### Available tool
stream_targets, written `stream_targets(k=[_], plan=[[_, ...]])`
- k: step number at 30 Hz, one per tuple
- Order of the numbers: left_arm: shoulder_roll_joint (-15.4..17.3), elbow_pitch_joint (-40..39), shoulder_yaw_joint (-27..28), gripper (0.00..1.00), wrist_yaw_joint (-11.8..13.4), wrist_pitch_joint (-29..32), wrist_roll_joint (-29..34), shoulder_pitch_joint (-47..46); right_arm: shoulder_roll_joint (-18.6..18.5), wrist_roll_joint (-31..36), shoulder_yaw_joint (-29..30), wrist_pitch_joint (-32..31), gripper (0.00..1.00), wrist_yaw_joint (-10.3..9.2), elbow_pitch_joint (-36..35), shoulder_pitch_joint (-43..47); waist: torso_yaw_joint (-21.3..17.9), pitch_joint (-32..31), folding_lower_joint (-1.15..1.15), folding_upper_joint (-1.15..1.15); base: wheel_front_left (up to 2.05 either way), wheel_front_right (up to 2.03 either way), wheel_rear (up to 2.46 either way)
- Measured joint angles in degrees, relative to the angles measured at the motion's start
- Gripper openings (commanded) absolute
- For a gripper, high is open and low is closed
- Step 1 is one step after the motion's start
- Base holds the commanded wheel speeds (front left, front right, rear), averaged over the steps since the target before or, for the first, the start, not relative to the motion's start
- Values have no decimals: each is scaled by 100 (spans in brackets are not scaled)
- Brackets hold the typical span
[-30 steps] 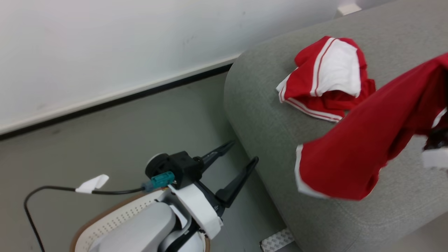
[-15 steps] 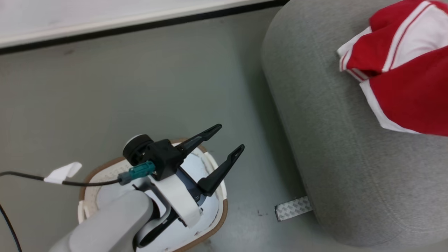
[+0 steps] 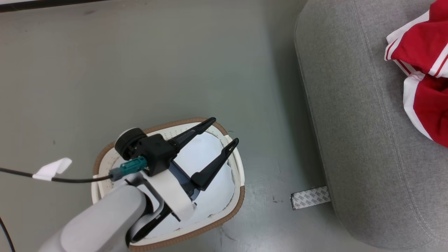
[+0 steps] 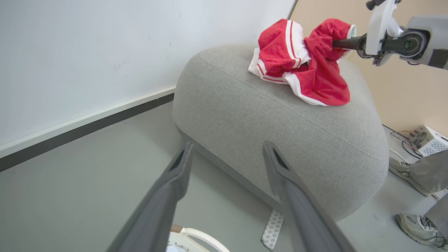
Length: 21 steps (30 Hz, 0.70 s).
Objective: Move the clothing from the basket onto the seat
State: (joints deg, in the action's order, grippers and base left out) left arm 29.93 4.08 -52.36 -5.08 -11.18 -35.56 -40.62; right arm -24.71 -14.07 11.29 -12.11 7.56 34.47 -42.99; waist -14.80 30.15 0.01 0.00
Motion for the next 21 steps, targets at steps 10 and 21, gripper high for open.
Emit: stream_targets(k=[10,21], plan=[[25,32,58,100,19,-86,-35,-5,113,90,-40,-136,88,-1,503,32,-43,-2,0,0,0,0,0],[-148,392,135,100,133,-255,-198,275,43,42,-364,-725,100,-1,520,454,-182,-696,-1,1,0,0,0]])
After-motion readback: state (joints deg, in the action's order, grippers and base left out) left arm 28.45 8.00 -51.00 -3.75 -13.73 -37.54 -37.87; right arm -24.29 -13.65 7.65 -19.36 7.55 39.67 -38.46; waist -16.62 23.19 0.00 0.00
